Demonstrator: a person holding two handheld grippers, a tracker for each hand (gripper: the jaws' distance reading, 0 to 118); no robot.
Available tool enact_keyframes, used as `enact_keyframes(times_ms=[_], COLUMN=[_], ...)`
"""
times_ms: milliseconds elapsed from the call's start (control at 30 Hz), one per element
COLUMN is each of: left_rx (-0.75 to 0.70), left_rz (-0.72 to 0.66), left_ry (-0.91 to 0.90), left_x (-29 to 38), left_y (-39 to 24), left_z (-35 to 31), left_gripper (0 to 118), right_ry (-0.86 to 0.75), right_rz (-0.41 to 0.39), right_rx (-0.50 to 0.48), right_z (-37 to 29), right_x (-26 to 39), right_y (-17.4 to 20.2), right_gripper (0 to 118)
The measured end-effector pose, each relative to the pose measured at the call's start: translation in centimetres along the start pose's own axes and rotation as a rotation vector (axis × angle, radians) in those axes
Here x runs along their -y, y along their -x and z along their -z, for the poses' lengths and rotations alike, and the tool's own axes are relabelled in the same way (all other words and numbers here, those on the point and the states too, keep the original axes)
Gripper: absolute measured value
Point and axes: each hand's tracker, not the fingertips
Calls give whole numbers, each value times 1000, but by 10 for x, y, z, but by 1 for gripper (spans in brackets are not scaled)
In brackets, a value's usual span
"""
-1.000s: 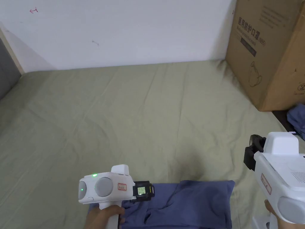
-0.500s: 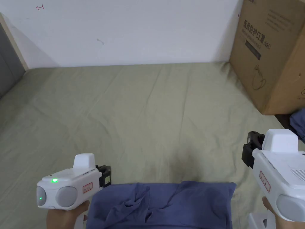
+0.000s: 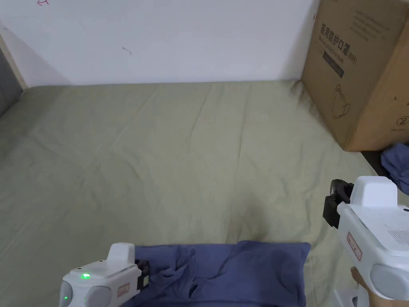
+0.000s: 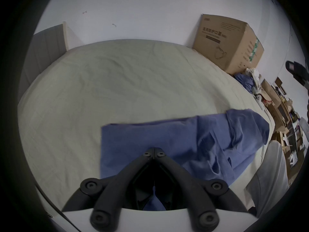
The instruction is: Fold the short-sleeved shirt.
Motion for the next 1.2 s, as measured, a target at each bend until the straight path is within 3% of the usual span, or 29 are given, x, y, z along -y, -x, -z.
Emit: enact_keyframes(times_ms=[400, 700, 900, 1067, 1167, 1200], left_rx=[120, 145, 201, 257, 291, 301], left_rz=[79, 30, -148, -264, -334, -353], left_ry=[48, 46, -68, -38, 6, 17], left_x=[11, 3, -31, -48, -49, -47], left_y=[-75, -73, -33, 27, 65, 75], left_z=[23, 20, -24, -47, -49, -48], left_gripper=[0, 0, 0, 0, 12, 25], right_ry=[12, 17, 8, 0, 1, 2], right_rz=[6, 11, 11, 8, 9, 8], right_rx=[3, 13, 8, -1, -8, -10], right_z=[0, -1, -1, -1, 2, 3], right_x=[4, 6, 1, -3, -3, -3], right_y=[-5, -9, -8, -2, 1, 2], right_gripper=[0, 0, 0, 0, 0, 0])
